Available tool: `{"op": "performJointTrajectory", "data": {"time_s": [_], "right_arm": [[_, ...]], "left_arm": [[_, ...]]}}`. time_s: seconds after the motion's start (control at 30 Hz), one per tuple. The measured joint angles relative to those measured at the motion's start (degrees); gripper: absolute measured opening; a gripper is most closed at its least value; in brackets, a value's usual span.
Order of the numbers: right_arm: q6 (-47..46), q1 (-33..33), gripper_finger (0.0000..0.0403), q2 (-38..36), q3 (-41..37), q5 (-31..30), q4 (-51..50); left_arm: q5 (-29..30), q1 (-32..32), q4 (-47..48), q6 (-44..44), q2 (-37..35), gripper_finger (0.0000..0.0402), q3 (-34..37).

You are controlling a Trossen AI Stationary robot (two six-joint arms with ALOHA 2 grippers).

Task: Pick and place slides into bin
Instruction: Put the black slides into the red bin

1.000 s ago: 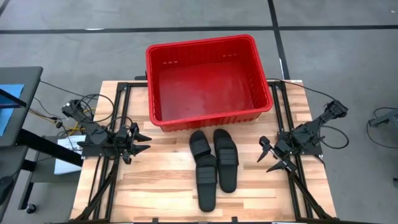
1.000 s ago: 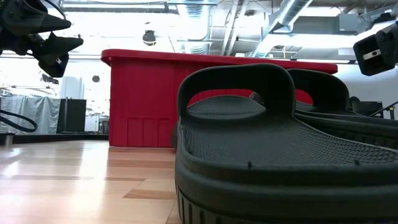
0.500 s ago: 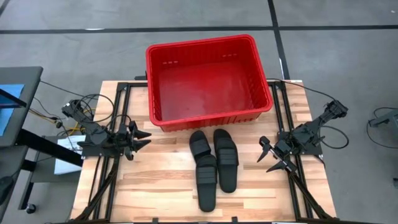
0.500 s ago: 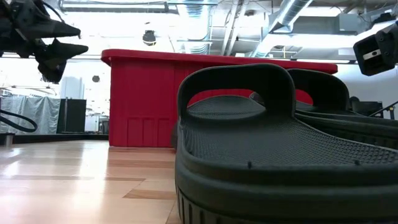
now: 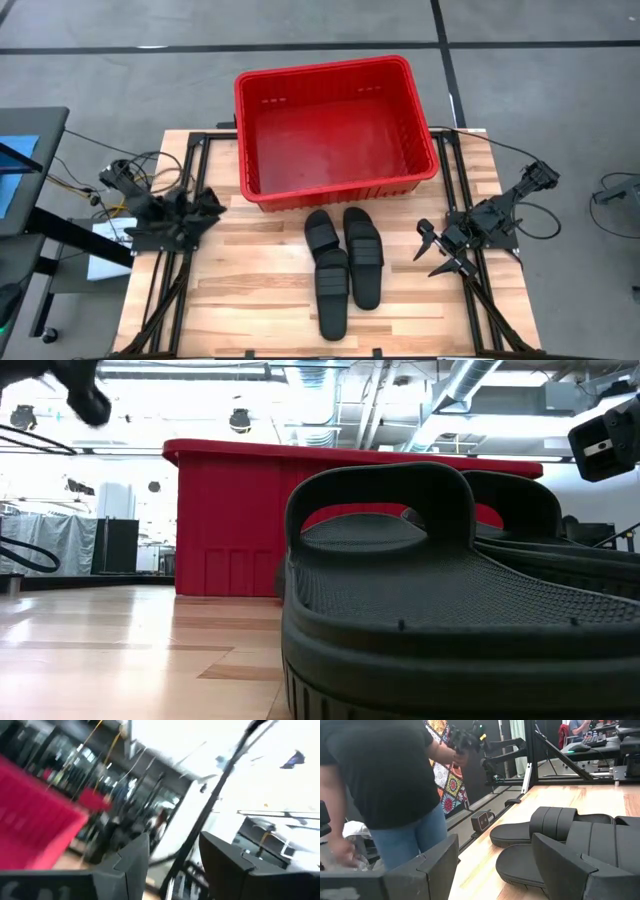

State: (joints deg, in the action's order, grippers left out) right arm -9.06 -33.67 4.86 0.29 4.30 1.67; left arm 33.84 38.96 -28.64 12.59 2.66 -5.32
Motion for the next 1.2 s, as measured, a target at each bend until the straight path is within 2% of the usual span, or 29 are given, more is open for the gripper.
{"op": "performJointTrajectory", "data": {"time_s": [0.13,0.33,0.47,0.73,0.93,1.2], "right_arm": [[0.0,0.0,0.0244,0.0,0.0,0.0,0.0],[0.0,0.0,0.0244,0.0,0.0,0.0,0.0],[0.0,0.0,0.0244,0.0,0.0,0.0,0.0],[0.0,0.0,0.0244,0.0,0.0,0.0,0.0],[0.0,0.0,0.0244,0.0,0.0,0.0,0.0],[0.0,0.0,0.0244,0.0,0.0,0.0,0.0]], "left_arm": [[-2.4,0.0,0.1,-4.0,5.9,0.0164,-5.5],[-2.5,0.0,2.3,-10.0,25.2,0.0164,-18.2],[2.1,0.0,6.5,-15.0,37.6,0.0164,-28.2],[8.1,-1.3,18.5,-14.7,57.4,0.0164,-46.4],[4.3,-5.4,22.9,-8.2,69.4,0.0164,-55.2],[-2.0,-8.8,22.8,-4.0,80.7,0.0164,-64.0]]}}
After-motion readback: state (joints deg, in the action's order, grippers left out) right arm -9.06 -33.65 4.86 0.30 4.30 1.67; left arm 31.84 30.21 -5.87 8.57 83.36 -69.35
